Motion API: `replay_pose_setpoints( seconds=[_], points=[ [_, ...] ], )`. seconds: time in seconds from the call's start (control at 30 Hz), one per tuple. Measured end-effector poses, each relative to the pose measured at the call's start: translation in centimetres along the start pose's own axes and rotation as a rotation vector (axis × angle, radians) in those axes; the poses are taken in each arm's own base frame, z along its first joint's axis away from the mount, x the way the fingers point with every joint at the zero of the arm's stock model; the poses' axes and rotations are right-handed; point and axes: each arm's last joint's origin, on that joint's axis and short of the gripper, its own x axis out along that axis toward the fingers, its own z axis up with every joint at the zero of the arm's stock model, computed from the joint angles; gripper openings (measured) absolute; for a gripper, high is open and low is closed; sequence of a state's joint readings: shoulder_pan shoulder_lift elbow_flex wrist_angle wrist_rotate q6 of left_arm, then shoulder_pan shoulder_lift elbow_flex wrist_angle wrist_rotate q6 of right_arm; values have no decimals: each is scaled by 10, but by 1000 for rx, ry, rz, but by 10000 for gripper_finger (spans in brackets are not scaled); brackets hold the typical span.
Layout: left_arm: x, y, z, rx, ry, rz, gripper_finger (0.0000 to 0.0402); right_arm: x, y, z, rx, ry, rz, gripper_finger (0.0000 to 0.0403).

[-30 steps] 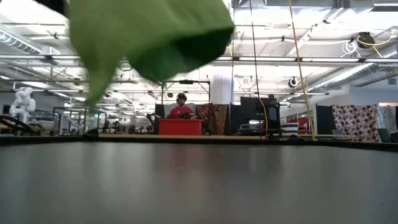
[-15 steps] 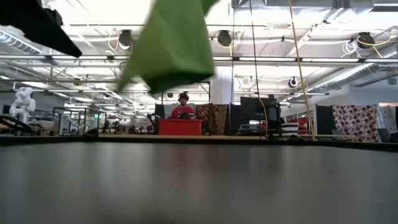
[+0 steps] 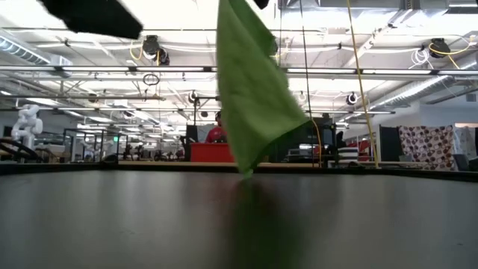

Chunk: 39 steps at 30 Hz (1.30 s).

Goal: Roll towel into tight, uniform cylinder
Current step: Fold the green towel

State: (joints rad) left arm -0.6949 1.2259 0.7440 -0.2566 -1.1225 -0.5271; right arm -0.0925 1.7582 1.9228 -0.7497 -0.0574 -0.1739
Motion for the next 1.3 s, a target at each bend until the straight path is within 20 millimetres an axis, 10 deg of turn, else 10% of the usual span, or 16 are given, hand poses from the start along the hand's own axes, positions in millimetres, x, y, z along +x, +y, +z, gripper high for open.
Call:
replay_pose_setpoints(
  seconds=[0.57, 0.77, 0.9, 1.3],
  points=[
    [117, 26, 6, -14, -52, 357, 200, -1, 17, 6, 7, -37, 35, 0],
    [148, 35, 2, 39, 23, 273, 116, -1, 32, 1, -13, 27, 75, 0],
    [152, 32, 7, 99, 31, 147, 16, -2, 38, -6, -19, 113, 97, 0],
    [105, 29, 17, 342, 212, 47, 3, -13, 41, -42, 63, 503, 124, 0]
  ],
)
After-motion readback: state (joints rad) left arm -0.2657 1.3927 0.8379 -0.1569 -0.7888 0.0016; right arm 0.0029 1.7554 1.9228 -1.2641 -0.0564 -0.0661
